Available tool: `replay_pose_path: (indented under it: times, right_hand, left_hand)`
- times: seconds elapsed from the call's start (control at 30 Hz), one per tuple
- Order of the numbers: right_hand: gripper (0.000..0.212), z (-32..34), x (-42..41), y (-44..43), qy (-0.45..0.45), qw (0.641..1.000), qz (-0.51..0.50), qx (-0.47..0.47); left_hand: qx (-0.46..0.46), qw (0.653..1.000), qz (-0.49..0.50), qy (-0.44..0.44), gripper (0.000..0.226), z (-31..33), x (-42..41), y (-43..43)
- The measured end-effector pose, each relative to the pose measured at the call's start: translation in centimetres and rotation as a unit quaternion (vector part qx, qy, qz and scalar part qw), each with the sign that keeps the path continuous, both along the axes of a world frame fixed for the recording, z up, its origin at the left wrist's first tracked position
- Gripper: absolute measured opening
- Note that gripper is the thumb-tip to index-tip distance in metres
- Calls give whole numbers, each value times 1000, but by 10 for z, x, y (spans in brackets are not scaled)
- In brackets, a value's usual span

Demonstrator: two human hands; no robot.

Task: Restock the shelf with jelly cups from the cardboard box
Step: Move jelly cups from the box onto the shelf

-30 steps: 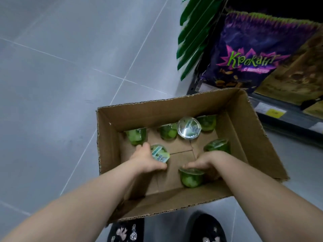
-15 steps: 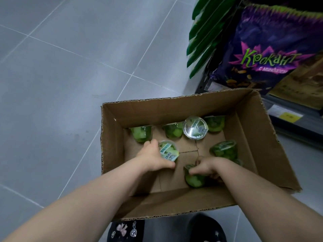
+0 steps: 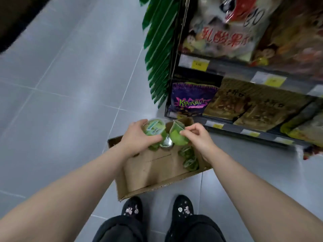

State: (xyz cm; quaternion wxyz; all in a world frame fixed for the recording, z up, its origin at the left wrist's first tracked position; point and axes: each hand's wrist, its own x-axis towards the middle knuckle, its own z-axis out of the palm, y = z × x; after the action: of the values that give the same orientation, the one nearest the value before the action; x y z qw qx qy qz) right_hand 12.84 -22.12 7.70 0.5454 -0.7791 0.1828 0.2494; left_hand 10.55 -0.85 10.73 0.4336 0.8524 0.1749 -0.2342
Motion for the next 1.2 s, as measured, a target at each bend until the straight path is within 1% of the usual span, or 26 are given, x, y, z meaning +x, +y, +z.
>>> replay_pose_path:
  times: [0.1,0.17,0.27,0.33,0.43,0.53,0.67,0.8,1.0,1.2]
  right_hand:
    - [20,118,8,-10,-47,998,-34,37]
    - [18,194,15,-19,-75,995,-47,39]
    - [18,304,21,-35,-130,986,-91,50]
    - [20,371,22,-46,-175,978,-103,38]
    - [25,459,21,-69,-243,966,-86,10]
    - [31,532,18,-97,-305,950,-67,-6]
    - [34,606,9,-140,-368,929,-37,-23]
    - [37,656,-2,-182,-428,902,-32,-42]
    - [38,713,-4,-226,-524,847,-64,-55]
    - [44,753,26,-259,-565,817,-108,-50]
  left_hand:
    - [-25,997,-6,-69,111,119,16,-12]
    - [-55,993,-9,-104,109,200,28,-21]
    - [-85,982,-27,-166,89,318,45,-35]
    - [-96,973,-36,-208,83,388,50,-46]
    - [-109,955,-39,-272,74,472,58,-66]
    - [-120,932,-6,-341,70,541,60,-95]
    - [-123,900,12,-418,75,610,55,-137]
    - [-136,878,18,-459,78,657,48,-175]
    - [-140,851,14,-507,77,709,47,-215]
    - [-131,828,-9,-545,71,743,72,-250]
